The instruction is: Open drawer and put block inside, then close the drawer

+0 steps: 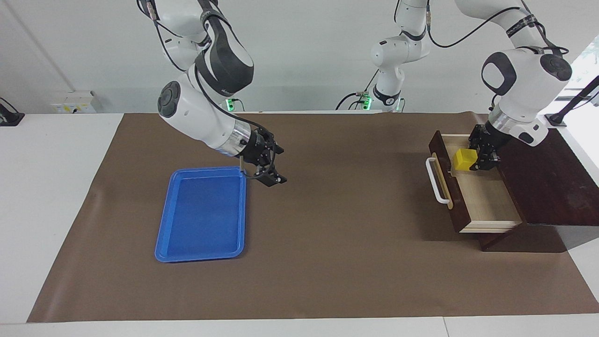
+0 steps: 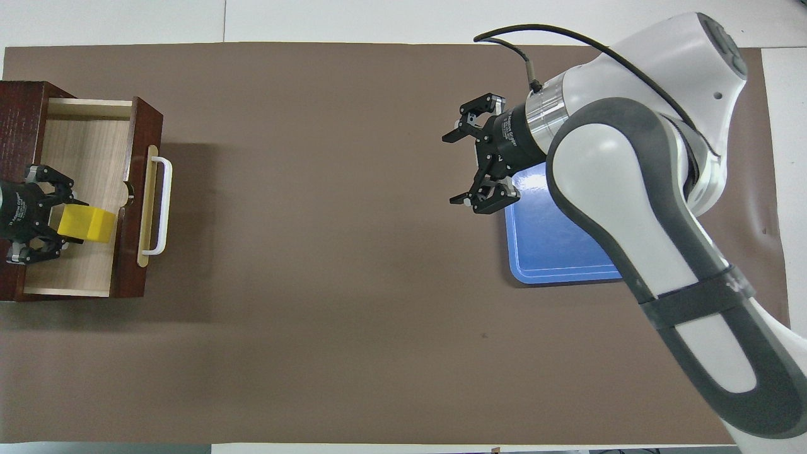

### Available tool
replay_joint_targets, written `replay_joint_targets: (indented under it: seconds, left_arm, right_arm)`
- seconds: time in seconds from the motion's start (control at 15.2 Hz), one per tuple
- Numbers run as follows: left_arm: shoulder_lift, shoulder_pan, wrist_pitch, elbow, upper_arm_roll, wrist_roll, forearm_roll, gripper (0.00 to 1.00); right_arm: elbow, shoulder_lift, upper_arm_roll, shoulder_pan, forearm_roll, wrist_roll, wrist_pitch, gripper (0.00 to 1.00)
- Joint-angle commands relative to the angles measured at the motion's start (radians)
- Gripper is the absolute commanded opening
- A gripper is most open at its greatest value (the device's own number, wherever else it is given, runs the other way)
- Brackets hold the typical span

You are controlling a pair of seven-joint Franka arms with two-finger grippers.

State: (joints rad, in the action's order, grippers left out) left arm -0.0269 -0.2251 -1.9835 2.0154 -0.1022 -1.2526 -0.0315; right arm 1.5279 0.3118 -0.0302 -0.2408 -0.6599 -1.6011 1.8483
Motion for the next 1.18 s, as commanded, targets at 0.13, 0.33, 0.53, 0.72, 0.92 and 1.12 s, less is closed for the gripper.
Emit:
replay_joint_targets:
  seconds: [0.13,0.33,0.53,0.72,0.92,1.12]
  left_arm:
    - [-0.050,-0.033,-0.064,0.100,-0.010,0.032,-0.013,0.48]
    - [-0.033,-0.022,-0.061,0.048,-0.010,0.013,-0.013,1.00]
    - [0.031,0.025,0.050,-0.134,-0.022,-0.115,-0.014,1.00]
    - [0.053,0.214,0.062,-0.164,-0.022,-0.247,0.057,1.00]
    - [0.055,0.288,-0.012,-0.049,-0.022,-0.306,0.134,1.00]
    - [0.047,0.224,-0.075,0.002,-0.021,-0.282,0.137,1.00]
  right_arm:
    - [-0.075,0.006,-0.007,0.096,0.110,0.208,-0.157,1.00]
    - [-0.101,-0.003,-0.007,0.144,0.207,0.427,-0.268,1.00]
    - [-0.100,-0.040,-0.008,0.198,0.308,0.658,-0.342,1.00]
    - [-0.080,-0.092,-0.008,0.242,0.440,0.979,-0.388,1.00]
    - [-0.032,-0.155,-0.008,0.285,0.534,1.269,-0.396,1.00]
    - [-0.012,-0.209,-0.008,0.305,0.627,1.488,-0.394,1.00]
